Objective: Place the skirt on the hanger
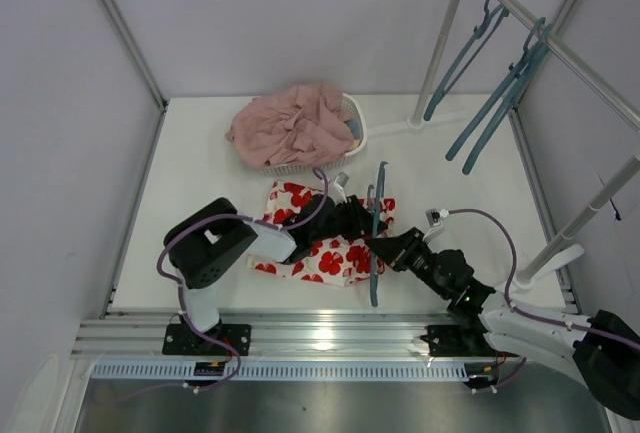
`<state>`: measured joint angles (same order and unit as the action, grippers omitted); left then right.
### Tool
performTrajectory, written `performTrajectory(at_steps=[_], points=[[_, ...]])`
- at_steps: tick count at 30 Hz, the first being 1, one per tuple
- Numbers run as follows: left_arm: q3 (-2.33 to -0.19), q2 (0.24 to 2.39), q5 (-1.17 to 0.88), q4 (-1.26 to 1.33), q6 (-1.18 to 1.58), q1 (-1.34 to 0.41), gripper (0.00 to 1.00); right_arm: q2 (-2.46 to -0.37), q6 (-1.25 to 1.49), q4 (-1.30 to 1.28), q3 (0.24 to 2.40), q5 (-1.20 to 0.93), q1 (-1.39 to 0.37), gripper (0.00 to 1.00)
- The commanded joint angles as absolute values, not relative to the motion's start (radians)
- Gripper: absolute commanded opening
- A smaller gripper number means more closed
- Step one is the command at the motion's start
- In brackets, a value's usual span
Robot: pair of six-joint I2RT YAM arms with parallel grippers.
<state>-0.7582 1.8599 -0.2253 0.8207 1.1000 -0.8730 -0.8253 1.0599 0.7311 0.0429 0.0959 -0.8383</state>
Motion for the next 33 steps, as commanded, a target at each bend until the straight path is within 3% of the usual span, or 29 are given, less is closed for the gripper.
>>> performTrajectory(at_steps=[1, 2, 5, 6, 7, 8, 9, 12, 13, 21, 25, 33], points=[[-0.726, 1.813, -0.252, 0.904, 1.091, -0.864, 0.37, -0.773, 1.038, 0.706, -0.061, 0.123, -0.831, 0.00], [-0.709, 1.784, -0.256, 0.899, 1.080, -0.861, 0.48, -0.759, 1.045, 0.707, -0.077, 0.121, -0.830, 0.00], [-0.684, 1.706, -0.226, 0.824, 1.054, -0.847, 0.57, -0.736, 1.063, 0.695, -0.097, 0.118, -0.830, 0.00], [-0.678, 1.685, -0.215, 0.804, 1.048, -0.842, 0.69, -0.732, 1.063, 0.689, -0.098, 0.118, -0.830, 0.00], [-0.672, 1.665, -0.207, 0.784, 1.043, -0.833, 0.76, -0.726, 1.060, 0.671, -0.100, 0.118, -0.831, 0.00], [-0.669, 1.646, -0.199, 0.755, 1.034, -0.828, 0.77, -0.721, 1.057, 0.660, -0.097, 0.118, -0.831, 0.00], [-0.658, 1.614, -0.198, 0.750, 1.031, -0.824, 0.86, -0.716, 1.054, 0.652, -0.095, 0.118, -0.830, 0.00], [-0.632, 1.548, -0.190, 0.721, 1.020, -0.811, 0.91, -0.719, 1.042, 0.643, -0.092, 0.118, -0.833, 0.00], [-0.630, 1.531, -0.184, 0.712, 1.019, -0.811, 0.99, -0.722, 1.040, 0.643, -0.092, 0.120, -0.833, 0.00], [-0.588, 1.395, -0.100, 0.571, 0.962, -0.807, 1.00, -0.802, 1.022, 0.672, -0.074, 0.115, -0.836, 0.00], [-0.592, 1.335, 0.084, 0.297, 0.873, -0.807, 0.98, -0.755, 1.065, 0.495, -0.054, 0.164, -0.835, 0.00], [-0.581, 1.305, 0.166, 0.175, 0.779, -0.818, 0.92, -0.244, 1.052, 0.086, -0.034, 0.215, -0.810, 0.00]])
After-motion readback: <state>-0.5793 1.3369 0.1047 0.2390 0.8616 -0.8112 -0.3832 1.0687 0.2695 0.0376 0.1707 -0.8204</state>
